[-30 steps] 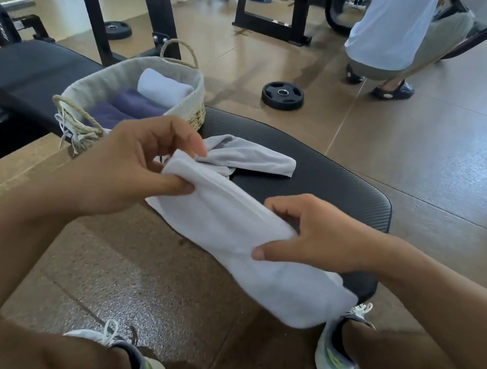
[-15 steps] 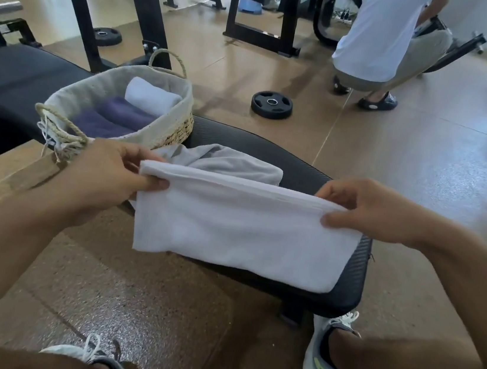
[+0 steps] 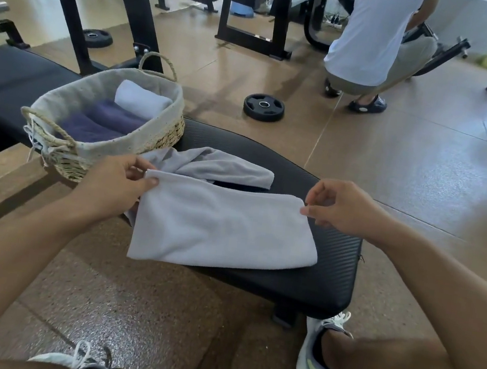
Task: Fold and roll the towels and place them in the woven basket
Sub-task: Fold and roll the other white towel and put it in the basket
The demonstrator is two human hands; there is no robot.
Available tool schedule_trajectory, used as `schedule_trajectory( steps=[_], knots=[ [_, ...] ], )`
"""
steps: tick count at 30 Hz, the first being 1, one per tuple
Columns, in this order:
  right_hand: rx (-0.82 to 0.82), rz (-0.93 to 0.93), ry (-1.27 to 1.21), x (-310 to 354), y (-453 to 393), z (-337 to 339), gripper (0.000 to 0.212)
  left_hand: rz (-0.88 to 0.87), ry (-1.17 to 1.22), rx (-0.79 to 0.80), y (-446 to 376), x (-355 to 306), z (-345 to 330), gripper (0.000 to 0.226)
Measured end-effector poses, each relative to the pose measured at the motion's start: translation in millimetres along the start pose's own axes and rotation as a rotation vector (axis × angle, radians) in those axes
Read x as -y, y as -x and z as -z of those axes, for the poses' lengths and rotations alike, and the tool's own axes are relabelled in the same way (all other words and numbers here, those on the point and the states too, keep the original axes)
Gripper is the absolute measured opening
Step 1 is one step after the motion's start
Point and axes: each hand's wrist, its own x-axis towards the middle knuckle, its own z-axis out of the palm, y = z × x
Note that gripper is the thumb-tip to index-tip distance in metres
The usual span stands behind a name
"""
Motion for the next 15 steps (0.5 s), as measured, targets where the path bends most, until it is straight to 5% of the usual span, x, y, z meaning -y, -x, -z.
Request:
schedule_trajectory(
  steps=[8, 15],
  knots=[
    [-0.046, 0.05, 0.211, -4.6, -18.5, -13.5, 0.027, -0.077, -0.226, -0.06, 2.7, -4.7, -3.1, 0.012],
    [0.006, 0.01, 0.301, -9.5, -35.4, -10.1, 0.014, -0.086, -0.205, -0.052, 4.6, -4.9, 4.8, 0.02]
  ],
)
